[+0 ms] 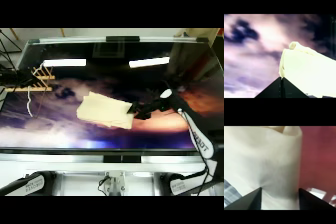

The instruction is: Fold the shirts.

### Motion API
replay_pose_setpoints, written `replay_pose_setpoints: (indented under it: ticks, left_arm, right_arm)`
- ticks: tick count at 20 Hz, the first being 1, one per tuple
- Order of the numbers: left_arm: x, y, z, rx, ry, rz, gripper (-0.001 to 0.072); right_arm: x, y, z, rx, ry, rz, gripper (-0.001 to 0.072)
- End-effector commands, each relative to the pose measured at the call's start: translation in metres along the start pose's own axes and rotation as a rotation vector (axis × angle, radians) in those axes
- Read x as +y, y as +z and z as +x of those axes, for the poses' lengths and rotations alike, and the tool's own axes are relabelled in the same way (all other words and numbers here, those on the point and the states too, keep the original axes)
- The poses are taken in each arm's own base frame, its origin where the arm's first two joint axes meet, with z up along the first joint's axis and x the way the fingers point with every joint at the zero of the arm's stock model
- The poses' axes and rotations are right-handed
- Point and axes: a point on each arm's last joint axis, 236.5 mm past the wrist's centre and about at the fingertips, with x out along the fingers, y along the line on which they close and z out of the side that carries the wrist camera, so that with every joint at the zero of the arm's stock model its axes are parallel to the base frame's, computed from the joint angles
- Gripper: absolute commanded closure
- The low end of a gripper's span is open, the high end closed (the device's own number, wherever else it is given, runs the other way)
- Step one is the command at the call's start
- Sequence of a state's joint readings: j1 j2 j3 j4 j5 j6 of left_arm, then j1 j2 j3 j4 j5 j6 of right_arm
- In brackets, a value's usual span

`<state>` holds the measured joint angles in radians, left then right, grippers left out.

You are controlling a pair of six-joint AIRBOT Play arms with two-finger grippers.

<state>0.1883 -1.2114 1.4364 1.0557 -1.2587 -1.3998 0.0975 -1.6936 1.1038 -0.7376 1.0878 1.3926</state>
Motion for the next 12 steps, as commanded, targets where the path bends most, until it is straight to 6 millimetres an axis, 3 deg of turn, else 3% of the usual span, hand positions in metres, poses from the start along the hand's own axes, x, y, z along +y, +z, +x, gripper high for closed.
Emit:
replay_pose_setpoints:
  ticks: [1, 2, 4, 5, 7, 9, 10, 12]
  left_arm:
    - [-0.009, -0.002, 0.004, 0.010, -0.013, 0.001, 0.0678]
    - [-0.012, -0.003, 0.005, 0.013, -0.017, -0.007, 0.0677]
    - [-0.016, -0.004, 0.006, 0.019, -0.023, -0.007, 0.0677]
    - [-0.019, -0.005, 0.007, 0.021, -0.027, -0.002, 0.0677]
    - [-0.025, -0.007, 0.009, 0.028, -0.036, 0.010, 0.0677]
    - [-0.032, -0.009, 0.011, 0.035, -0.045, 0.023, 0.0678]
    - [-0.034, -0.010, 0.012, 0.037, -0.049, 0.028, 0.0678]
    - [-0.040, -0.012, 0.013, 0.044, -0.056, 0.038, 0.0677]
  right_arm:
    - [0.012, 0.014, 0.019, -0.037, 0.124, -0.002, 0.0404]
    - [0.013, 0.016, 0.017, -0.044, 0.130, -0.020, 0.0651]
    - [0.016, 0.037, -0.005, -0.104, 0.139, -0.102, 0.0643]
    - [0.018, 0.057, -0.030, -0.171, 0.140, -0.135, 0.0643]
    - [0.008, 0.099, -0.101, -0.342, 0.105, -0.157, 0.0643]
    - [-0.033, 0.122, -0.185, -0.506, 0.027, -0.086, 0.0643]
    - [-0.059, 0.120, -0.222, -0.562, -0.004, -0.031, 0.0642]
    - [-0.118, 0.090, -0.278, -0.585, -0.086, 0.087, 0.0643]
